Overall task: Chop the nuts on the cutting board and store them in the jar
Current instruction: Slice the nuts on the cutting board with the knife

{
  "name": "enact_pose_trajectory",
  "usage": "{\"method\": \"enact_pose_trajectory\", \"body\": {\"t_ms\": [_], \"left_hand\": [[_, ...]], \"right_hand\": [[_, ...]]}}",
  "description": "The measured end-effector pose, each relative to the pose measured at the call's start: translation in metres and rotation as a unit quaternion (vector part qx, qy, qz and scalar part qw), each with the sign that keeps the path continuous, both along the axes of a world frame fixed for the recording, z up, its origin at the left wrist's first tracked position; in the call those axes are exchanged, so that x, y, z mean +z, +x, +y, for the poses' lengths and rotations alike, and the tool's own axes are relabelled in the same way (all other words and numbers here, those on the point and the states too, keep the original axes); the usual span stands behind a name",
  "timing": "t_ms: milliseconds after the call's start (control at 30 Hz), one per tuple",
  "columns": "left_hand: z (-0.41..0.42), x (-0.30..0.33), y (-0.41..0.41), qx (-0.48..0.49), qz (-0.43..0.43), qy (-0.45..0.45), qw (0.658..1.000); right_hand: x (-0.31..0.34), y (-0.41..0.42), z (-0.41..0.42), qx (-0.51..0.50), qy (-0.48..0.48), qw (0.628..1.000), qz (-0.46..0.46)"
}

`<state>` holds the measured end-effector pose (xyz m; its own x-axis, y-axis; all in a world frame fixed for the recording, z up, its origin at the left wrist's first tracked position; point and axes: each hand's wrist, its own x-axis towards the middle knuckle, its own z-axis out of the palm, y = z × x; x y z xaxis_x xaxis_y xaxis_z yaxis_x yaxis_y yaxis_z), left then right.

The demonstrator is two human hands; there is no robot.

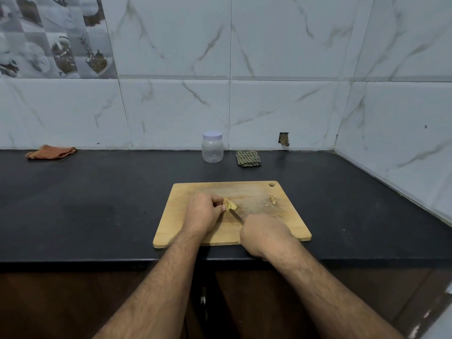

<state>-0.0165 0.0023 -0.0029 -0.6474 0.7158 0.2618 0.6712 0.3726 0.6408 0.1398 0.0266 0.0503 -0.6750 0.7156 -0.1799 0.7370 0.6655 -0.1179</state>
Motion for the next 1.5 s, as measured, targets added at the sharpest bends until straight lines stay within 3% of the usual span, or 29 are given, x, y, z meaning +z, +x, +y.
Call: {"method": "enact_pose_trajectory", "body": {"t_ms": [467,767,1500], "left_hand": [[0.001,-0.001,-0.001,0.001,-0.004,-0.004,1.0],[0.003,-0.005,-0.004,0.007,-0.037,0.01,0.999],[0.004,-0.007,-0.006,0.006,-0.04,0.013,0.999]], "right_hand": [[0.002,0.002,-0.001,-0.008,-0.008,1.0,0.002],[-0.006,-0.022,0.002,-0.026,0.009,0.996,0.09],[-0.005,-0.042,0.015,-0.021,-0.018,0.997,0.072]]}}
